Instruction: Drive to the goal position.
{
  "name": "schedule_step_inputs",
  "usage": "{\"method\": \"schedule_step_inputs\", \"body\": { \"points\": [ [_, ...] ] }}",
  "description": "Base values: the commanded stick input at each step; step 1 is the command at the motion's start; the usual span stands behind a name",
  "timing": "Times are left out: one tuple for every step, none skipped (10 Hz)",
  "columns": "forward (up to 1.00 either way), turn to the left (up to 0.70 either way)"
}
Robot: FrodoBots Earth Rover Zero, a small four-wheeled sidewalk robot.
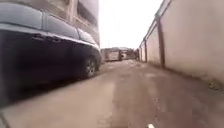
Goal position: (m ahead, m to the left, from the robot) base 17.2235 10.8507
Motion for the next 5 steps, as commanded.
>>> {"method": "schedule_step_inputs", "body": {
  "points": [
    [1.00,-0.28],
    [1.00,-0.28],
    [1.00,-0.28],
    [1.00,-0.28],
    [1.00,-0.28]
  ]
}}
